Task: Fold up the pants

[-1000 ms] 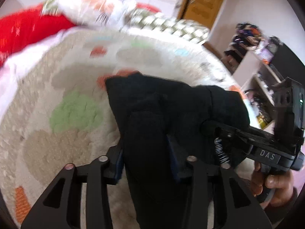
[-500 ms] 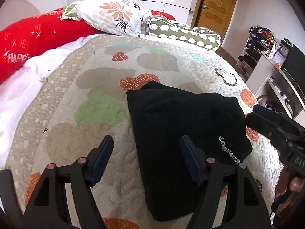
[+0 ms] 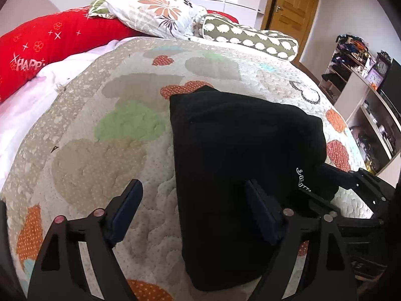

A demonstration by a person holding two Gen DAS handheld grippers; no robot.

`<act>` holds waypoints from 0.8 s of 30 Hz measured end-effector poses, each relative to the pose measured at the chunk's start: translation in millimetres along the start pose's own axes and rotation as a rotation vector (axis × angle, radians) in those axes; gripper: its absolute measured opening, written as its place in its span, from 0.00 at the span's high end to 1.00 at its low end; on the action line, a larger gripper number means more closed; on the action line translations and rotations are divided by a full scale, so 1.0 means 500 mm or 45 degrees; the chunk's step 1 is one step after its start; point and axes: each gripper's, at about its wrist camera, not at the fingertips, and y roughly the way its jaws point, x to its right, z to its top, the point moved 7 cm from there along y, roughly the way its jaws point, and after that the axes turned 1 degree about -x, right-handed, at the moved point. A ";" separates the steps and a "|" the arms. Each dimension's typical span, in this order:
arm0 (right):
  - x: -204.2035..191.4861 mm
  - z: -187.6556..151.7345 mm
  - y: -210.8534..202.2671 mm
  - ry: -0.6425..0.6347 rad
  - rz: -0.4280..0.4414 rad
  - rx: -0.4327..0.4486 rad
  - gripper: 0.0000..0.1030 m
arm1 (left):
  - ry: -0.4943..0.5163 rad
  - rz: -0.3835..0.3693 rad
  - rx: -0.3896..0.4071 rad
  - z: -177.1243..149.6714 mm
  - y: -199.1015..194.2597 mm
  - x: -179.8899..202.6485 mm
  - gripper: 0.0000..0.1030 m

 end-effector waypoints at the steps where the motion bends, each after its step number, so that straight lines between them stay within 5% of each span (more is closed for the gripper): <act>1: 0.000 0.002 -0.008 0.006 -0.003 0.003 0.39 | -0.001 0.002 0.002 0.000 -0.008 0.000 0.18; 8: 0.005 0.017 -0.083 0.082 -0.048 0.096 0.29 | -0.019 0.003 0.077 -0.007 -0.074 0.010 0.19; 24: 0.000 -0.018 -0.127 0.141 -0.096 0.069 0.23 | -0.046 0.095 0.155 -0.055 -0.164 0.010 0.17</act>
